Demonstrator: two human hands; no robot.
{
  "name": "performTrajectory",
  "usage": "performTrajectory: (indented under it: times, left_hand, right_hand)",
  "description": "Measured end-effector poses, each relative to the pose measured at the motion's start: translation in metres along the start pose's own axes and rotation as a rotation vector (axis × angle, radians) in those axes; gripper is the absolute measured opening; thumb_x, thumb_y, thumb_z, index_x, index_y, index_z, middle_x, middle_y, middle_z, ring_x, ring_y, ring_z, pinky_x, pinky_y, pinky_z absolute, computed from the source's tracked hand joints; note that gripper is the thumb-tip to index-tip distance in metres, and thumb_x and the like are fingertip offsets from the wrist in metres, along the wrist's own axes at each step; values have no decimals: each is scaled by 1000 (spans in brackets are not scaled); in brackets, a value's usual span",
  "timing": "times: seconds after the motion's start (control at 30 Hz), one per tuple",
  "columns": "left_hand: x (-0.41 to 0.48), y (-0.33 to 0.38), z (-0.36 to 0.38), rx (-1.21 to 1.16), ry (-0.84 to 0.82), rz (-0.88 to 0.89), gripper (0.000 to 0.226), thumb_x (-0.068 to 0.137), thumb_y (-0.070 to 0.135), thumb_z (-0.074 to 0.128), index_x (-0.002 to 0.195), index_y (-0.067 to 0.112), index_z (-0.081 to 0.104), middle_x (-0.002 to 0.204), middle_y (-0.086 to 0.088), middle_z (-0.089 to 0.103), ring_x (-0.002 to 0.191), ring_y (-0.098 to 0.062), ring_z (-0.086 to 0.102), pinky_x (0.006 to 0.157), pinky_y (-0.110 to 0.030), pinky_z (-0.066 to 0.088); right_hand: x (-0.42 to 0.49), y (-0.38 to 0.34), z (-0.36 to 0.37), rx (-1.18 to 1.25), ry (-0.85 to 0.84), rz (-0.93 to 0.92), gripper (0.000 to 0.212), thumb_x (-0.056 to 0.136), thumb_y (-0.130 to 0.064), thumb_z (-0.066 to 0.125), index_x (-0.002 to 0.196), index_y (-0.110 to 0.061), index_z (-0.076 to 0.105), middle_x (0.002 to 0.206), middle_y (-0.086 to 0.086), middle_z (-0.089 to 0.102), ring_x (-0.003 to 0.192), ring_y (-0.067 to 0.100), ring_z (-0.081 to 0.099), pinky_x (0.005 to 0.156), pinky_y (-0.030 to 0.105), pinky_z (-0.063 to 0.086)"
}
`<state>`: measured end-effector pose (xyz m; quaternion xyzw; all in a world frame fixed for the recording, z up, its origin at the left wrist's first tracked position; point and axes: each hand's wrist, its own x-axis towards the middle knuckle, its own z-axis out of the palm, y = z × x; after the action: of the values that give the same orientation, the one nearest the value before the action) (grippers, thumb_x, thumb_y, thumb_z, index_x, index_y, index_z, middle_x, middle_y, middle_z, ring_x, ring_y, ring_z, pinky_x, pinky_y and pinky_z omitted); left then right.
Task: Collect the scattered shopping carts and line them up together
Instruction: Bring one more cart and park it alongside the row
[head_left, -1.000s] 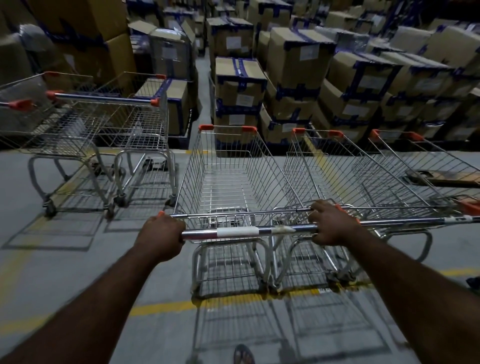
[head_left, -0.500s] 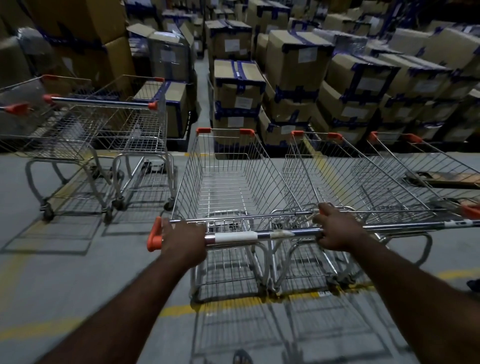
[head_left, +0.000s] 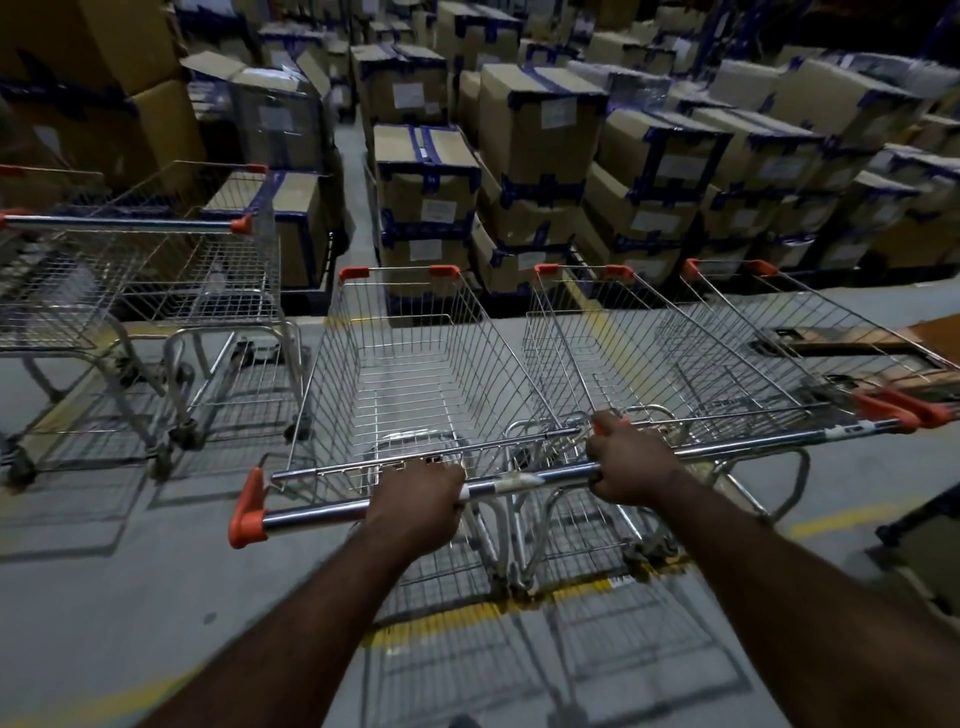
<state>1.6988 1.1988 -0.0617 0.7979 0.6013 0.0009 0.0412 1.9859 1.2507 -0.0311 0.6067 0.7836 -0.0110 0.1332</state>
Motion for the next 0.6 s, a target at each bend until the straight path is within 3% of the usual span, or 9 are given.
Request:
performTrajectory:
  times: [0.07, 0.17, 0.23, 0.33, 0.5, 0.6]
  left_hand:
    - [2, -5, -1, -35, -38, 26, 27, 91, 46, 52, 111, 28, 55, 114, 2, 67, 107, -25, 61, 84, -39, 50]
    - [4, -14, -9, -85, -134, 40, 34, 90, 51, 56, 117, 31, 55, 121, 4, 65, 112, -23, 61, 84, -37, 48]
    - [1, -26, -12, -97, -175, 13, 38, 87, 55, 59, 118, 33, 57, 120, 7, 66, 112, -21, 61, 85, -35, 49]
    - [-9, -50, -12, -92, -217, -14, 42, 85, 60, 61, 115, 31, 58, 118, 5, 67, 109, -21, 62, 85, -33, 49]
    - [-41, -87, -20, 4, -168, -45, 39, 88, 62, 56, 113, 32, 58, 117, 7, 67, 111, -18, 61, 88, -32, 47]
    - [-61, -108, -21, 96, -158, -128, 39, 88, 65, 50, 110, 33, 55, 120, 11, 65, 117, -16, 59, 107, -49, 34]
  right_hand:
    - [2, -1, -3, -38, -43, 13, 49, 81, -50, 65, 125, -28, 64, 153, 2, 36, 131, 25, 49, 107, 51, 43]
    - [8, -16, -13, -187, -129, 20, 66, 82, -63, 62, 139, -31, 57, 164, 10, 25, 150, 35, 24, 116, 69, 13]
    - [9, -42, -20, -191, -121, -43, 66, 81, -63, 63, 138, -30, 57, 160, 12, 34, 150, 35, 24, 117, 70, 6]
    - [9, -102, -19, -50, -115, -156, 51, 84, -56, 65, 125, -26, 63, 135, 7, 59, 135, 29, 46, 119, 68, 8]
    - [2, -184, -17, 172, 19, -274, 44, 86, -46, 65, 123, -23, 58, 119, 4, 66, 114, 29, 60, 112, 56, 32]
    - [2, -196, -12, 180, 75, -250, 46, 86, -50, 65, 124, -25, 56, 121, 3, 66, 116, 29, 60, 109, 53, 32]
